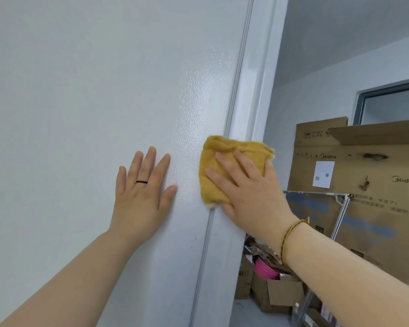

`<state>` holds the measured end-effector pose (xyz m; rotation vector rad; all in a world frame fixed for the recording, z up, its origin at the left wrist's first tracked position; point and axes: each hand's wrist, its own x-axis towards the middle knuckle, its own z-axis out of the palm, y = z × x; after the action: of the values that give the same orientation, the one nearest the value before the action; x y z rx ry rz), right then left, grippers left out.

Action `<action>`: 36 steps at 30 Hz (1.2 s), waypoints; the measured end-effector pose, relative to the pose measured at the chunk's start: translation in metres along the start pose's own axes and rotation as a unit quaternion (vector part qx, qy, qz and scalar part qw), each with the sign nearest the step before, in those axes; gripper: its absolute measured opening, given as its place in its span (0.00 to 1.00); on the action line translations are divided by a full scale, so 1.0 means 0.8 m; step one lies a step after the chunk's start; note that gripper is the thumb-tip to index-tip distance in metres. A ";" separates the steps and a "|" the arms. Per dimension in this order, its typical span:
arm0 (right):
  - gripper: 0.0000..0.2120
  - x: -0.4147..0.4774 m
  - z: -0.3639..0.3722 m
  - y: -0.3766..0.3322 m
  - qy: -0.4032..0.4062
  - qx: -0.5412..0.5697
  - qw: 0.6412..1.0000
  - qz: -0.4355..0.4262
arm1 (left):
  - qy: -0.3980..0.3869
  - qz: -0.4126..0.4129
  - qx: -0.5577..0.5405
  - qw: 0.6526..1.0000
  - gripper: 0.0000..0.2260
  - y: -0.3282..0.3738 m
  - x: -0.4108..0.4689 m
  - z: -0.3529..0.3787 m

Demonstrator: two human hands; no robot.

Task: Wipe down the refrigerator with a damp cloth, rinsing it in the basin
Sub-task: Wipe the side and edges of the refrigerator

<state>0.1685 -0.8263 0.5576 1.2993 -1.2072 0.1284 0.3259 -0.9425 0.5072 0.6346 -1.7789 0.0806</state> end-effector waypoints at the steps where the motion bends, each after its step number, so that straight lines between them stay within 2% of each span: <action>1: 0.27 0.009 -0.001 -0.001 -0.002 0.005 0.999 0.033 | 0.005 -0.002 -0.001 1.000 0.32 0.001 -0.001 0.001; 4: 0.26 0.014 0.005 -0.023 0.010 0.011 0.993 0.115 | 0.013 0.012 0.010 1.000 0.30 -0.001 -0.008 0.006; 6: 0.26 -0.011 0.017 -0.047 0.018 0.003 0.992 0.124 | 0.027 0.036 0.033 0.998 0.26 -0.007 -0.023 0.013; 10: 0.26 -0.081 0.026 -0.088 -0.007 -0.004 0.999 0.042 | 0.029 0.051 0.061 0.996 0.25 -0.018 -0.044 0.019; 14: 0.24 -0.076 0.020 -0.059 0.027 -0.003 0.999 -0.026 | 0.032 0.061 0.081 0.994 0.25 -0.022 -0.044 0.023; 16: 0.25 -0.049 0.017 -0.038 0.035 -0.006 0.999 -0.006 | 0.039 0.063 0.088 0.993 0.25 -0.022 -0.045 0.026; 18: 0.26 -0.023 0.016 -0.032 0.037 -0.007 0.998 0.051 | 0.044 0.063 0.094 0.993 0.25 -0.023 -0.045 0.027; 21: 0.26 -0.013 0.020 -0.049 0.031 -0.022 0.991 0.129 | 0.045 0.068 0.103 0.991 0.25 -0.025 -0.045 0.028; 24: 0.27 -0.046 0.028 -0.086 0.011 -0.026 0.988 0.150 | 0.052 0.071 0.109 0.990 0.25 -0.027 -0.044 0.030; 26: 0.27 -0.087 0.035 -0.116 -0.005 -0.019 0.993 0.115 | 0.055 0.073 0.110 0.990 0.25 -0.028 -0.044 0.032; 29: 0.25 -0.139 0.039 -0.139 -0.021 -0.005 1.000 0.018 | 0.053 0.077 0.104 0.990 0.26 -0.028 -0.044 0.032; 32: 0.23 -0.141 0.034 -0.115 -0.016 -0.013 0.999 -0.047 | 0.057 0.083 0.105 0.989 0.24 -0.028 -0.045 0.032; 36: 0.23 -0.098 0.022 -0.057 0.036 -0.020 0.996 -0.083 | 0.066 0.084 0.104 0.989 0.23 -0.028 -0.044 0.032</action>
<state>0.1542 -0.8145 0.4674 1.3431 -1.0313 0.0311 0.3197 -0.9574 0.4610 0.6120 -1.7042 0.4186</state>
